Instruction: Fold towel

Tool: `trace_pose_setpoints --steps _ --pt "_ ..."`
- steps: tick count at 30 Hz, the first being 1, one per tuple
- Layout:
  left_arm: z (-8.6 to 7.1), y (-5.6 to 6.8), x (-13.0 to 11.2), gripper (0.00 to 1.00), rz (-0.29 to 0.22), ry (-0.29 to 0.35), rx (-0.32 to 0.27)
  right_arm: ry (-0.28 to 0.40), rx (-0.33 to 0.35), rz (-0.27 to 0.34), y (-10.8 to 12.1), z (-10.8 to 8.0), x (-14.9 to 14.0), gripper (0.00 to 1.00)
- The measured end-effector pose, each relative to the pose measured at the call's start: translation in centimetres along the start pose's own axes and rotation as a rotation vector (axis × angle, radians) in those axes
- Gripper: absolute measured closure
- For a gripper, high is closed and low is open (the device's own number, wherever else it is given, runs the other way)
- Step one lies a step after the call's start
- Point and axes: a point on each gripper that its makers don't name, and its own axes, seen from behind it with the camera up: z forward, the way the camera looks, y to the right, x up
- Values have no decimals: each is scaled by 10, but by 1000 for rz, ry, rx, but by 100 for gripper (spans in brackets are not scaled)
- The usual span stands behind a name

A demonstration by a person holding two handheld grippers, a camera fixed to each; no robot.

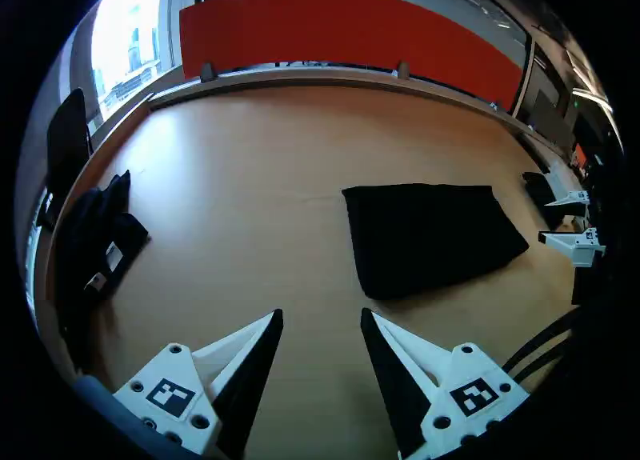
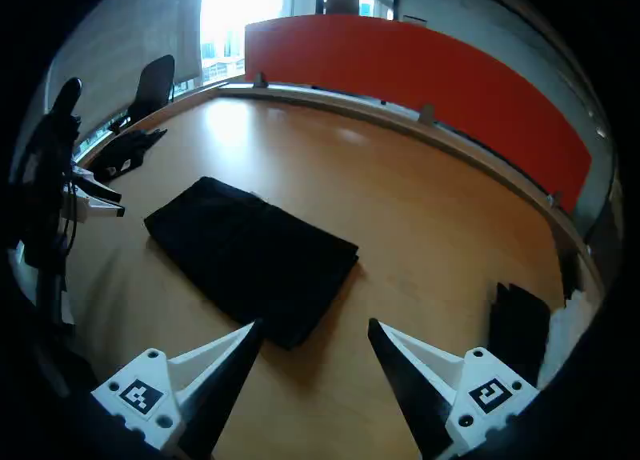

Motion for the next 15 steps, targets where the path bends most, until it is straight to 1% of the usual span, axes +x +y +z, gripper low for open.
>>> trace_pose_setpoints --steps 9,15 --pt "-11 -12 -6 29 -21 4 27 -22 55 -66 -5 4 -5 0" --pt "-18 -18 -12 29 -42 2 41 -37 88 -108 -8 9 -7 0"
